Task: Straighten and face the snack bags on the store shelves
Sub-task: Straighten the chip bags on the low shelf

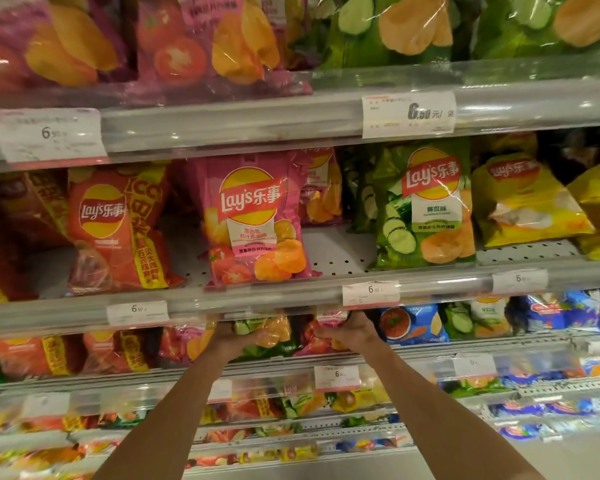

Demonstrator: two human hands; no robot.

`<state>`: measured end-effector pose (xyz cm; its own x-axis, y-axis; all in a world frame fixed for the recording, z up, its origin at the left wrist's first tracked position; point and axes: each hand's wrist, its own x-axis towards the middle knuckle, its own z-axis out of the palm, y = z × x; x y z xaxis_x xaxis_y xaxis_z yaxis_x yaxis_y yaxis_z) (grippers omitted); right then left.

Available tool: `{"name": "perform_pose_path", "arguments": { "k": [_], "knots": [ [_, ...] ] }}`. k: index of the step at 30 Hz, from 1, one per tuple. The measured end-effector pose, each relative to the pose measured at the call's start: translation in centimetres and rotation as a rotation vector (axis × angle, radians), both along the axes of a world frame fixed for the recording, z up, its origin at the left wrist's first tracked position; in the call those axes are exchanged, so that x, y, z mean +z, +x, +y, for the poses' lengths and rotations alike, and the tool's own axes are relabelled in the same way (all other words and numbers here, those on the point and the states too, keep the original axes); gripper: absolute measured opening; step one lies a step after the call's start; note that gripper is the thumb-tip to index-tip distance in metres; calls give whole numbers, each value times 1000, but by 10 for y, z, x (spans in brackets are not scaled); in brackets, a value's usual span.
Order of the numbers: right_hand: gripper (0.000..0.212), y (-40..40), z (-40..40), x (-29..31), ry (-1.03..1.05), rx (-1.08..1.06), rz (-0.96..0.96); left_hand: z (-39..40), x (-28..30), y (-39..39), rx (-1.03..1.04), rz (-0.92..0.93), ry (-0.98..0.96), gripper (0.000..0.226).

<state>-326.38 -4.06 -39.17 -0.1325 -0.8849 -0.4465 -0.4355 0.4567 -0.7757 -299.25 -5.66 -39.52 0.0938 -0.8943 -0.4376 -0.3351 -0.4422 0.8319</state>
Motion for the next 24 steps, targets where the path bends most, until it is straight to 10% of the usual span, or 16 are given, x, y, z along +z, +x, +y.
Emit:
{"name": "perform_pose_path", "arguments": {
  "k": [15, 24],
  "knots": [
    [76, -23, 41, 38, -146, -106, 322, 8, 4, -19, 69, 80, -116, 63],
    [80, -89, 89, 43, -218, -248, 281, 26, 10, -84, -5, -325, -112, 67]
  ]
}}
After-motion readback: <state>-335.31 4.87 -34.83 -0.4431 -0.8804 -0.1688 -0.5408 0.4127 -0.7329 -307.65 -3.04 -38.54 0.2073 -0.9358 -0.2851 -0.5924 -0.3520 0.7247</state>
